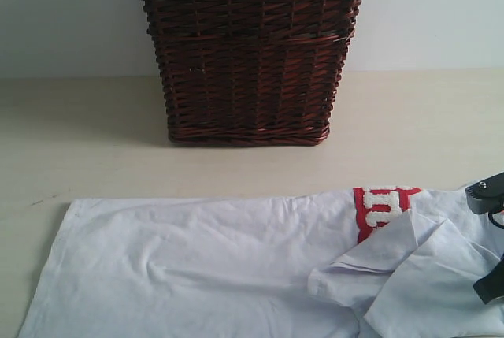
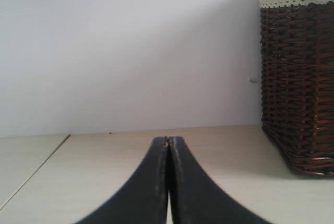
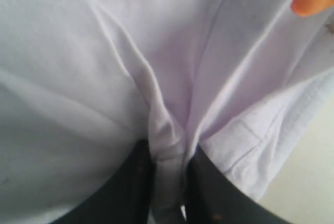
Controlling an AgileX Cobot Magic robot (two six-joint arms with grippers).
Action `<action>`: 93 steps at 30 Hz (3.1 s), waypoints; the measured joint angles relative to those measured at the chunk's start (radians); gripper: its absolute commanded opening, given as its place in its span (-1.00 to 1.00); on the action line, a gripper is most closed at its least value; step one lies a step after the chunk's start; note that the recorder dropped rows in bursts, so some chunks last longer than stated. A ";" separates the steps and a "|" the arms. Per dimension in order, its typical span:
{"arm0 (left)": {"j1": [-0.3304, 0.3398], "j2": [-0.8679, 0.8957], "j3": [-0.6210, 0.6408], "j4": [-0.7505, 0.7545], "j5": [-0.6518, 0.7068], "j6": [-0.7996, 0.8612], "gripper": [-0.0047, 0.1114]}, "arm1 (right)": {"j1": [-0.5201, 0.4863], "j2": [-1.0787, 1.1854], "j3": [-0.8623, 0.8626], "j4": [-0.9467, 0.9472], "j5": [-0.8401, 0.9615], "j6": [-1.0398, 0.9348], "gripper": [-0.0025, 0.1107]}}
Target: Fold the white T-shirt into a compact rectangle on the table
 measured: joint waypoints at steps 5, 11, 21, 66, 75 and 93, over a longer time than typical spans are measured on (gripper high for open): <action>0.000 0.000 0.000 0.000 0.000 0.000 -0.92 | 0.000 0.000 0.000 -0.011 -0.005 -0.002 -0.76; 0.000 0.000 0.000 0.000 0.000 0.000 -0.92 | 0.000 0.003 0.000 -0.029 -0.013 -0.010 -0.36; 0.000 0.000 0.000 0.000 0.000 0.000 -0.92 | -0.004 -0.040 0.002 -0.051 -0.014 -0.016 0.48; 0.000 0.000 0.000 0.000 0.000 0.000 -0.92 | -0.067 0.016 0.000 -0.010 -0.105 -0.046 -0.02; 0.000 0.000 0.000 0.000 0.000 0.000 -0.92 | -0.067 0.033 0.000 0.086 -0.113 -0.046 -0.94; 0.000 0.000 0.000 0.000 0.000 0.000 -0.92 | -0.069 -0.070 0.006 0.065 0.002 -0.132 0.36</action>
